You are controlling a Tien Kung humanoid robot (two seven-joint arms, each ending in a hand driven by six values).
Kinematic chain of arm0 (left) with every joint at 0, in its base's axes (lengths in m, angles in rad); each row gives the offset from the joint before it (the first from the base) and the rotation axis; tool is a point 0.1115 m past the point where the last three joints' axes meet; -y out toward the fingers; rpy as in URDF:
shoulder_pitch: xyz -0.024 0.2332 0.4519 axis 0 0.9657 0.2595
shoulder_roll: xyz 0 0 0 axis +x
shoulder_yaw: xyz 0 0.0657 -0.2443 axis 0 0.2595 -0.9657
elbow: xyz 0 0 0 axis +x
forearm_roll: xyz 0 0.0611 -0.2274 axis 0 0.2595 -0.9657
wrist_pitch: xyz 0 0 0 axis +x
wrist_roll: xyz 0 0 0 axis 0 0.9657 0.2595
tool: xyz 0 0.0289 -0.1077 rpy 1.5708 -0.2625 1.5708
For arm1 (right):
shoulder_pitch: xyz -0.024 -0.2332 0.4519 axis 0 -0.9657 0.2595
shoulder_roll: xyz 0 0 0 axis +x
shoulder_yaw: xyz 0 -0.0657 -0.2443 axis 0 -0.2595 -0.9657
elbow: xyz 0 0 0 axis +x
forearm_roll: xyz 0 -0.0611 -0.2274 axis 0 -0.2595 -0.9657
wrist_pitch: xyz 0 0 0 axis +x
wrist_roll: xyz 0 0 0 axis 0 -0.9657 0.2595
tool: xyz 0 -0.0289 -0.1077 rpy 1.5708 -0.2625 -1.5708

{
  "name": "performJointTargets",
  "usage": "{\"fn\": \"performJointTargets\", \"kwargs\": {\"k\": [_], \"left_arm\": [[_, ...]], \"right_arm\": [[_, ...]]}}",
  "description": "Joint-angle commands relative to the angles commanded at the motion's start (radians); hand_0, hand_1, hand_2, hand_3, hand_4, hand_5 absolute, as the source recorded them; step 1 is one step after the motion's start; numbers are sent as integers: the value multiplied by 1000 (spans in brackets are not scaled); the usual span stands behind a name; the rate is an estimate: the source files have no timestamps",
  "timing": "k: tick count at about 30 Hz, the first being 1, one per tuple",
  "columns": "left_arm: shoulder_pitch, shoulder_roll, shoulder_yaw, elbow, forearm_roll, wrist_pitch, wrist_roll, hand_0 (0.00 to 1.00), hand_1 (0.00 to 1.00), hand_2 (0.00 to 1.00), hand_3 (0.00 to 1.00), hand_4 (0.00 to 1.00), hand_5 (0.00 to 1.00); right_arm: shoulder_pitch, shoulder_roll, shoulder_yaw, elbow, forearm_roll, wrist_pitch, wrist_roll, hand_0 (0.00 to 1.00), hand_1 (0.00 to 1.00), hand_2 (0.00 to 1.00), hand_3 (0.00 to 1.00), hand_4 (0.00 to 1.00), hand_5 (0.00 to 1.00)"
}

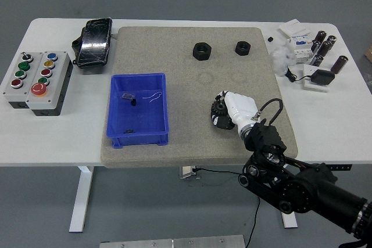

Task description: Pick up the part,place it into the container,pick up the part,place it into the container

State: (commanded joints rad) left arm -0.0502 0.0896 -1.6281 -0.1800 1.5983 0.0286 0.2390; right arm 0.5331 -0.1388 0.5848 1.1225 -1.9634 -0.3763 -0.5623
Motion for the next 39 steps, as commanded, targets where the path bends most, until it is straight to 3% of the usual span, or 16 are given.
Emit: {"fn": "performJointTargets", "kwargs": {"k": [7,14,15,17,20,21,26,27,39], "left_arm": [[-1,0,1,0,-2,1,0,663,629,572,615,688,349],[0,-1,0,0,-3,2,1,663,629,572,615,689,352],[0,-1,0,0,-2,2,2,663,629,572,615,690,356],[-1,-1,-1,0,-2,2,2,663,629,572,615,690,356],[-3,-1,-1,0,-2,1,2,663,629,572,615,690,356],[-3,-1,-1,0,-2,1,2,663,629,573,615,690,357],[-3,-1,-2,0,0,1,4,663,629,573,615,690,357],[-2,-1,-3,0,1,1,5,663,629,572,615,690,358],[-3,0,-6,0,3,1,6,663,629,572,615,690,358]], "right_arm": [[10,-10,22,84,1,-40,9,435,590,533,475,359,2],[29,9,-13,184,88,-109,75,417,583,529,466,360,2],[36,13,-27,189,105,-115,86,487,598,550,484,382,2],[51,22,-60,195,141,-123,110,487,598,550,484,382,2],[73,31,-108,200,184,-123,140,487,598,550,484,382,2],[78,34,-119,201,194,-123,148,590,635,610,556,403,2],[100,48,-169,205,251,-118,207,590,635,610,556,403,2],[102,50,-176,204,261,-117,217,647,683,674,665,269,2],[109,58,-193,191,293,-73,241,666,736,724,691,250,54]]}}
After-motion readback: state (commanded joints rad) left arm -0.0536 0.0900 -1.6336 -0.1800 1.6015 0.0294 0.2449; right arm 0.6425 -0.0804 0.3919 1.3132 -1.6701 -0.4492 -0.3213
